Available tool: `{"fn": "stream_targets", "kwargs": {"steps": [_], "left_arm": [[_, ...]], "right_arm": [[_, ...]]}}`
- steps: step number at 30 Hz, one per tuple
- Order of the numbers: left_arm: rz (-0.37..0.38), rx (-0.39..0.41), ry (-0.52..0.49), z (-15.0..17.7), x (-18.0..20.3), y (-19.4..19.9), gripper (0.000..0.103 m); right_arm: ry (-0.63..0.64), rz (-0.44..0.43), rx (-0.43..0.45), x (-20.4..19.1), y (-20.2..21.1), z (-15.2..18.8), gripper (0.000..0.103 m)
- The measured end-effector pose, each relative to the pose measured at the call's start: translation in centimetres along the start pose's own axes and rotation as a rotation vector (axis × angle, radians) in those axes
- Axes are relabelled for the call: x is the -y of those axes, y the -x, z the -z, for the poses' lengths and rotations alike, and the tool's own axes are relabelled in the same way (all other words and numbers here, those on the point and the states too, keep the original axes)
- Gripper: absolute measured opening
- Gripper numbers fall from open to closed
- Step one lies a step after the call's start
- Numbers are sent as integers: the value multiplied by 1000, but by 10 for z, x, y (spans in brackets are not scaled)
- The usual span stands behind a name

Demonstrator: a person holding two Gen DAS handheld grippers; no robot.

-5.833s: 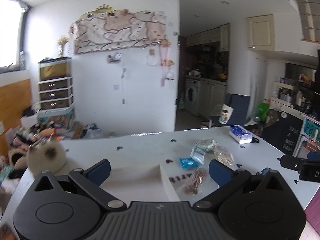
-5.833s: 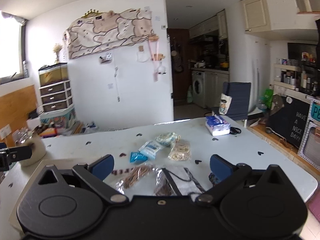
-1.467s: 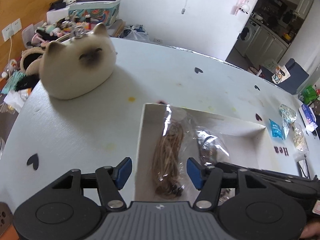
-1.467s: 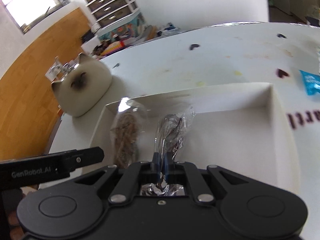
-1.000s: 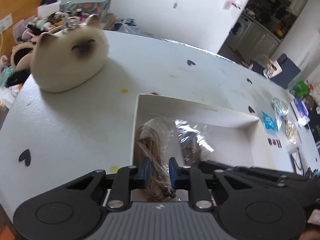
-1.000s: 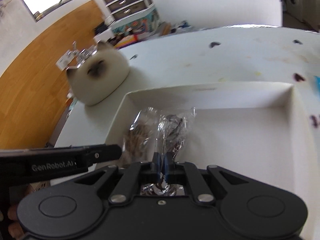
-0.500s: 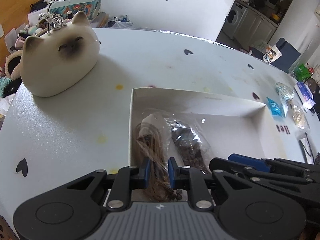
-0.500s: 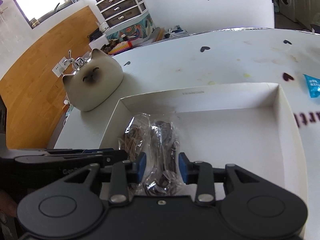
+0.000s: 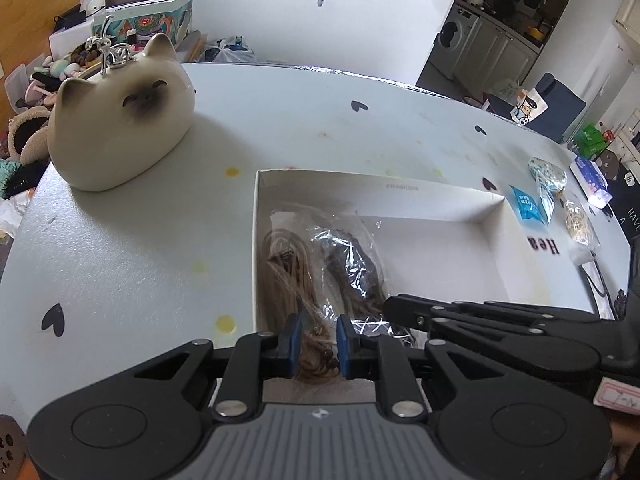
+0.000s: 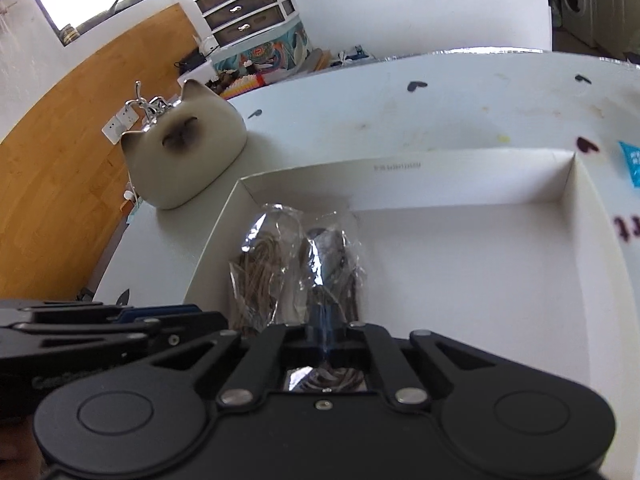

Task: Organize soft objects
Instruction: 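Carry both bags into the white tray and open both tools, then withdraw both tools from the tray toward the remaining items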

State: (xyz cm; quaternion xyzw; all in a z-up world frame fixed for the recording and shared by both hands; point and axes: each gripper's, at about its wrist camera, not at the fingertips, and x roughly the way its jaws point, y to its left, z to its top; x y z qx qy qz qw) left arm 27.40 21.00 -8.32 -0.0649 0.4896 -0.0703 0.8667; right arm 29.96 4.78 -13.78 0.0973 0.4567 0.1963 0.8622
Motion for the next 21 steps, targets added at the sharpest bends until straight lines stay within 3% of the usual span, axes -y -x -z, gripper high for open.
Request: {"fn": "stream_targets", "kwargs": {"steps": [10,15,21], "left_arm": [[12,35,-13,2,5,16,20],[12,51,-23,7,8,26,22],[1,64,-27,18,6,38,51]], "right_arm": [[-28,-4,75,1,37,3,4],[6,22,111,-1,63,10,23],[37,66,148,0,83,21,37]]}}
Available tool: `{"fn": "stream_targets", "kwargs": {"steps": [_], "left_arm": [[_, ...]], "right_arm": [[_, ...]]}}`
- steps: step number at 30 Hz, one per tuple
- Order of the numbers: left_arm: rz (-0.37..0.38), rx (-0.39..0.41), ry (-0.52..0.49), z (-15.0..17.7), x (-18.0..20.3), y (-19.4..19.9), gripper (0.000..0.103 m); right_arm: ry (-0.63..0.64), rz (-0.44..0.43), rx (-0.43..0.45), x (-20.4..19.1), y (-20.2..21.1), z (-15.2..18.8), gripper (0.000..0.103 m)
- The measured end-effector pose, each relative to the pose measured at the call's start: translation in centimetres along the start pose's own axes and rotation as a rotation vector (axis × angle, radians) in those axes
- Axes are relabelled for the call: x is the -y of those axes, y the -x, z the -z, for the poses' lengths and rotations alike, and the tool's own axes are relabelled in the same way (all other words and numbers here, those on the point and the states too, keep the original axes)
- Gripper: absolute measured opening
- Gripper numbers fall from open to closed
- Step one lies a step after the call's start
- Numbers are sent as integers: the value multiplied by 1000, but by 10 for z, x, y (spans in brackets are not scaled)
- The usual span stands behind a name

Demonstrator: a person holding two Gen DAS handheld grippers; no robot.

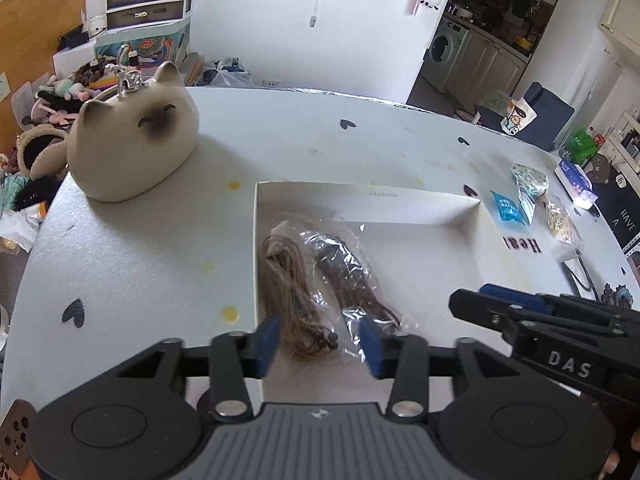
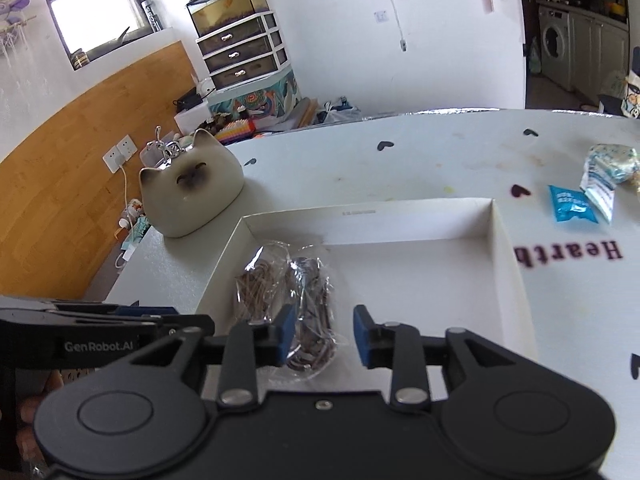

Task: Organize soft objects
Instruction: 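Withdraw both tools from the tray toward the remaining items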

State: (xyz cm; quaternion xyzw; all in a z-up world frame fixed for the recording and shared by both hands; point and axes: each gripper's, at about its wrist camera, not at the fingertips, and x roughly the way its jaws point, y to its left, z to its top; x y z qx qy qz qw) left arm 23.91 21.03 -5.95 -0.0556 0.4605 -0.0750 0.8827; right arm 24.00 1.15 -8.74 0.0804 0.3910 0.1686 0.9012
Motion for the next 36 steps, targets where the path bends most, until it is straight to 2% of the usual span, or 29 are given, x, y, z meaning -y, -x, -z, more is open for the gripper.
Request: {"fn": "stream_targets", "kwargs": {"steps": [5,7,11,21,25,28,36], "left_arm": [[-19,30,-22,11,0,12,83],[-21,44,-31,14,0,17,91],[-29,75,-38,20,-1,26,99],[-72,148,-38,32,-5,45,103],[-78,169,-46,36,-5,50,103],[-79,179,-59,40,-3,53,103],[-101,208,-46,43,6,63,103]], "right_arm": [[26,23,31,-1,16,5,54],[34,32,43,-2,21,7,64],[54,53,68,-4,32,9,70],[60,130,80,2,54,18,84],[69,155,81,4,62,24,98],[70,168,89,6,67,28,103],[77,171,129,16,80,27,103]]}}
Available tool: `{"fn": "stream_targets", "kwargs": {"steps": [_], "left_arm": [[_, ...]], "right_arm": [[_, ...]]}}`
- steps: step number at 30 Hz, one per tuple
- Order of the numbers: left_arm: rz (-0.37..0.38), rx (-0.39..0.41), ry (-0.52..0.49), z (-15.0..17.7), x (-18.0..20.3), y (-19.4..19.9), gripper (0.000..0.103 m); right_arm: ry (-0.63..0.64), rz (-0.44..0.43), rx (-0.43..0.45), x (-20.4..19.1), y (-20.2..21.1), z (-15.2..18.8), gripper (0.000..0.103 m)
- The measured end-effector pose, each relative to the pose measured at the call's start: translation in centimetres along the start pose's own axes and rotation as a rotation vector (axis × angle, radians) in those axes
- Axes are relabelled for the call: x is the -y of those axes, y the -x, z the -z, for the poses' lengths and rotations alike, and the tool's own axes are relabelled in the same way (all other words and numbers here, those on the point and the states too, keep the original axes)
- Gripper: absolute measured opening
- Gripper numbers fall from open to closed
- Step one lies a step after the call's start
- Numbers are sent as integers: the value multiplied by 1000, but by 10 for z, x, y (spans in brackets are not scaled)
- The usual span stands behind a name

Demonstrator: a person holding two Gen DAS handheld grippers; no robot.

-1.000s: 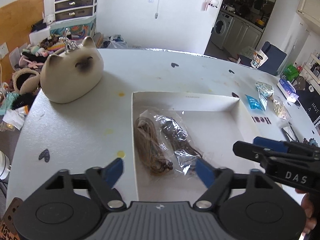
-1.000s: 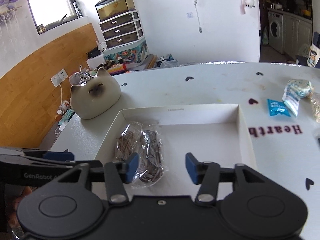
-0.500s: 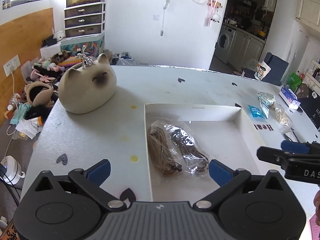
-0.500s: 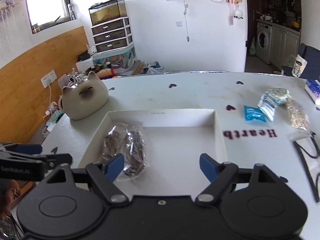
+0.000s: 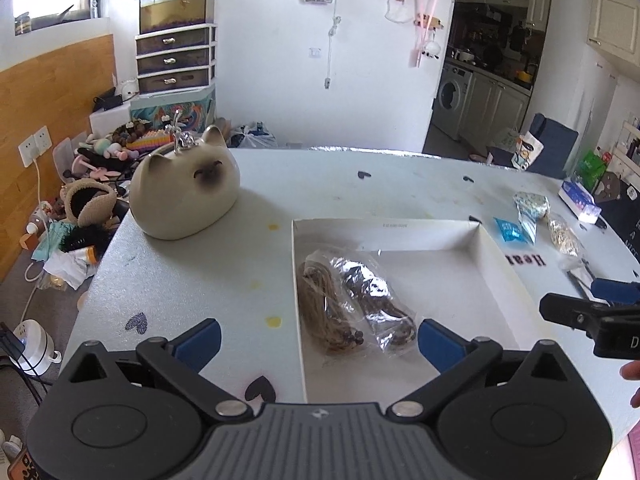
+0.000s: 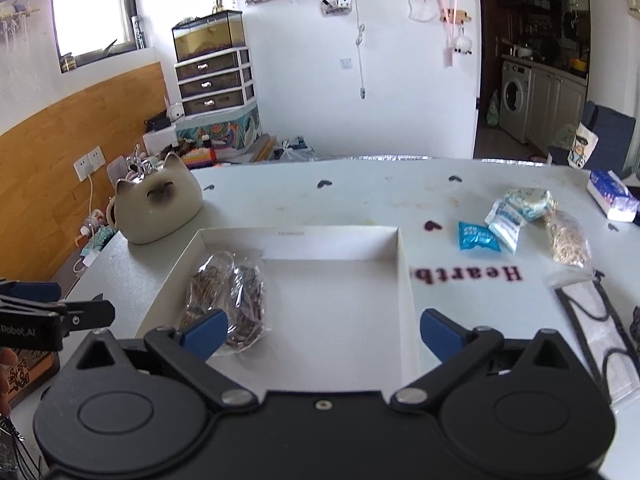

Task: Organize soft objects
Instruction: 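Withdraw both tools from the tray toward the remaining items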

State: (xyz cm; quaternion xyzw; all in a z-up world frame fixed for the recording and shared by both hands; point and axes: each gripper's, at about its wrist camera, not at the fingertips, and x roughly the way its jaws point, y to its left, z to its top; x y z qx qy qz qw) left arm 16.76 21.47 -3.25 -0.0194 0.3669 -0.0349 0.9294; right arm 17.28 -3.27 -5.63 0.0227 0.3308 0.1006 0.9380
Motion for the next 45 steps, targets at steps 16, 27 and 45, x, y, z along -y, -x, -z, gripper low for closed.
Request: {"fn": "stream_targets", "kwargs": {"steps": [16,27,45], "left_arm": [[-12,6,62,-11,108,-10,103],[47,21,38,-26,211,-39,103],[327,-144,-55,-78,358,-133,103]], "right_arm": [[-14,-22,-18,111,6,-10,103],[-25,-14,-66,217,1,-9,103],[-14,79,-224,304,-46,42,103]]}}
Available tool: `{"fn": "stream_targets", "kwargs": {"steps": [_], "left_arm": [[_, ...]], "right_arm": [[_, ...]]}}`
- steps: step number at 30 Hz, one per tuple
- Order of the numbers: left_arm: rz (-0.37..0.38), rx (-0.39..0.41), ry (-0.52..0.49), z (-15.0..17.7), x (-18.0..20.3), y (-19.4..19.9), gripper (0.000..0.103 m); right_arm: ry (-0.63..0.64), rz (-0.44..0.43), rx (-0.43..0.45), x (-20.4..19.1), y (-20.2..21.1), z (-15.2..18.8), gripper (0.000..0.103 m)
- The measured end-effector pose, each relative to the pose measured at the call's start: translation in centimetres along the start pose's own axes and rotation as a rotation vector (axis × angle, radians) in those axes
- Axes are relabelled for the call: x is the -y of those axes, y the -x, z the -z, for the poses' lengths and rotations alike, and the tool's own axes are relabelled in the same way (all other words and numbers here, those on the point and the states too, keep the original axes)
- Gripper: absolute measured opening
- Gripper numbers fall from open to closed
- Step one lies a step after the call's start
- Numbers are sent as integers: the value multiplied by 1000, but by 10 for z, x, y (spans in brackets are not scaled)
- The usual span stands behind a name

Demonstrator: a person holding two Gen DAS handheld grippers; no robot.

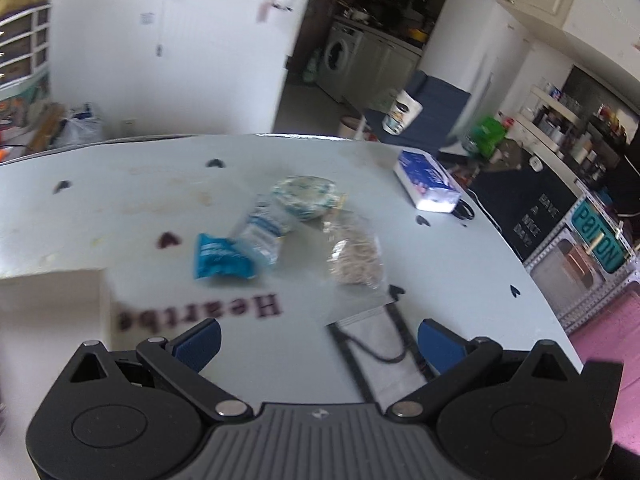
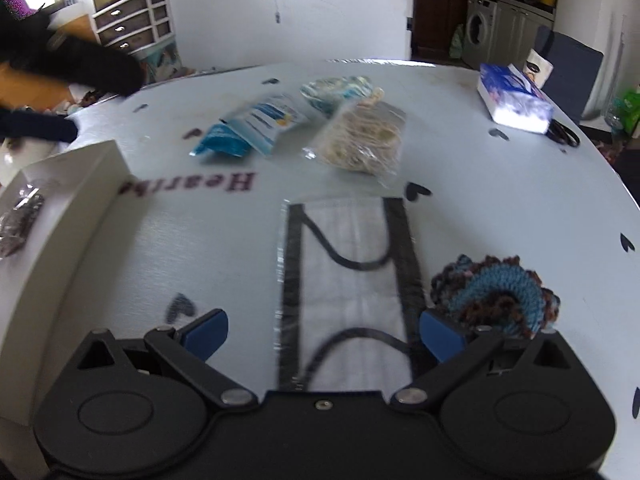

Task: Organize soft objects
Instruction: 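Withdraw both tools from the tray toward the remaining items, then grasp the rubber band bag with the left tool while the right tool grasps the mask sleeve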

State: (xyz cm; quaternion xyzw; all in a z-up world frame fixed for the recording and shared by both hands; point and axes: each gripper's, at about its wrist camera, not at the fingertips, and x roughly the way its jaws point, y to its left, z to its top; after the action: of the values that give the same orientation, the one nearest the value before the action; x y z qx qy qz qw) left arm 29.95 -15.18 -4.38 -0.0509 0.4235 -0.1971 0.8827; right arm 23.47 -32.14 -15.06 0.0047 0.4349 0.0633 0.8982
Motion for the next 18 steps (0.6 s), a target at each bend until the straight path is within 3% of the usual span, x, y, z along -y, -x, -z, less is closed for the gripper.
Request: {"fn": "stream_targets", "kwargs": {"steps": [9,18], "left_arm": [[19,-86,-3,-47,35,-76,103],[-50,-174,-34,-65,65,-152,103]], "right_arm": [[7,24,-18,18,-21,2,103],[36,32,-11,25,-34,-4,103]]}}
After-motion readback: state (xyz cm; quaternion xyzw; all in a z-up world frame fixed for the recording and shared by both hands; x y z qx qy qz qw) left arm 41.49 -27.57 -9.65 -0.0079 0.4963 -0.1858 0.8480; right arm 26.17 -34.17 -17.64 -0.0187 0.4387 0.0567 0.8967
